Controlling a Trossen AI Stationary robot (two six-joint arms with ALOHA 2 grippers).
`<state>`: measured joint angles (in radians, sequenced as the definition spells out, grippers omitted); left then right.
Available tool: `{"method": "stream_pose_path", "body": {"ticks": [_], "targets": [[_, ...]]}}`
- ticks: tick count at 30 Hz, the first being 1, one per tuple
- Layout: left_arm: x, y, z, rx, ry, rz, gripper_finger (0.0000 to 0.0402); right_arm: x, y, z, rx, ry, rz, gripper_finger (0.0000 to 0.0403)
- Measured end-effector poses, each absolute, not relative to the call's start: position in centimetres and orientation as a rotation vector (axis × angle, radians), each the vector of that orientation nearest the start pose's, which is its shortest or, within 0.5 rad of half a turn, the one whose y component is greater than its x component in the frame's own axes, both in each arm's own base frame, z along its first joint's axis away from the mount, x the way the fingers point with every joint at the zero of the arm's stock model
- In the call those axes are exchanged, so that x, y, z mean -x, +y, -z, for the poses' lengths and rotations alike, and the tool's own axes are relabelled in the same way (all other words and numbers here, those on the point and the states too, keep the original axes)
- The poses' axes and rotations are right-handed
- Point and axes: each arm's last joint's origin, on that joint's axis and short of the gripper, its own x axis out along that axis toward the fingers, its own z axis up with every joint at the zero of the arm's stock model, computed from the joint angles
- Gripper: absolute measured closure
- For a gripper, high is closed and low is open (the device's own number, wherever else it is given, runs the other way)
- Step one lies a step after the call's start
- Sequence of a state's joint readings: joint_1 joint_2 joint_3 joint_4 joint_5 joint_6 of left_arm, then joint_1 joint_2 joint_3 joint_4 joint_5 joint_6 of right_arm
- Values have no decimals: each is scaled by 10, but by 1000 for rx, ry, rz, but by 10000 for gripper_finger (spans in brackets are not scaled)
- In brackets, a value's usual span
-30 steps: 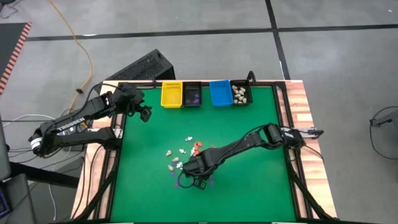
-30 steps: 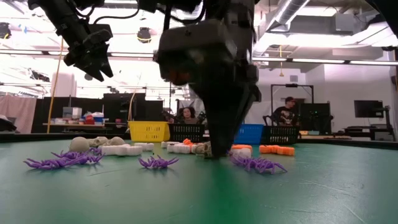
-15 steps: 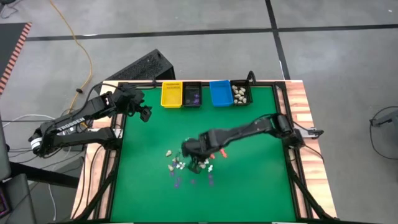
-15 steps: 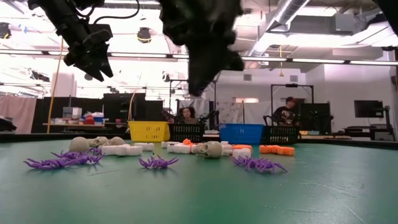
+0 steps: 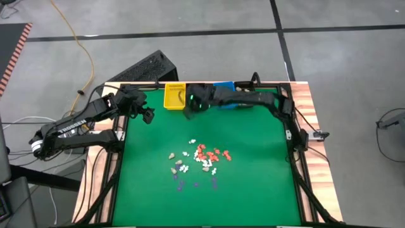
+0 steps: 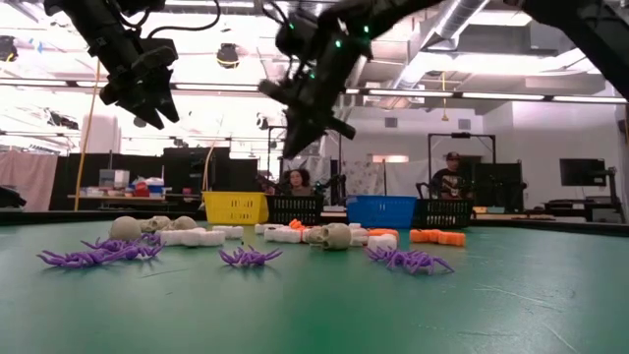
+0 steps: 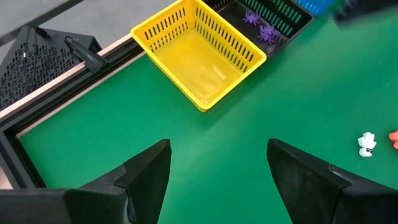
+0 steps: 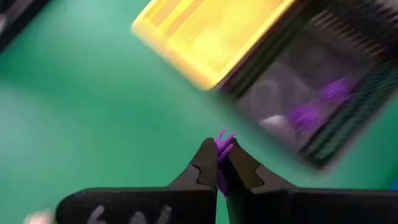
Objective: Sort Halloween decoration
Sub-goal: Put the purple spider toy into the left black basket
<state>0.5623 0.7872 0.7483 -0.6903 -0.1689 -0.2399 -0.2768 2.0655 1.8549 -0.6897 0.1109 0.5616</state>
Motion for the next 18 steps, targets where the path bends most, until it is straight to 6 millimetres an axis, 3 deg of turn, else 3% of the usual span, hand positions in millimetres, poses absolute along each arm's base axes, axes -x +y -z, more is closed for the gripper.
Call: {"method": "stream_pose_path", "body": {"ticks": [4, 8, 11, 18], "targets": [[-126, 86, -277, 368, 644, -787, 145, -427, -173, -270, -626, 710, 693, 369], [-126, 86, -277, 372, 642, -789, 145, -418, -201, -273, -644, 664, 722, 331], [-126, 86, -277, 372, 642, -790, 145, -416, -209, -275, -638, 636, 684, 295], [-126, 86, -277, 370, 643, -790, 145, -417, -208, -276, -640, 632, 663, 228]]}}
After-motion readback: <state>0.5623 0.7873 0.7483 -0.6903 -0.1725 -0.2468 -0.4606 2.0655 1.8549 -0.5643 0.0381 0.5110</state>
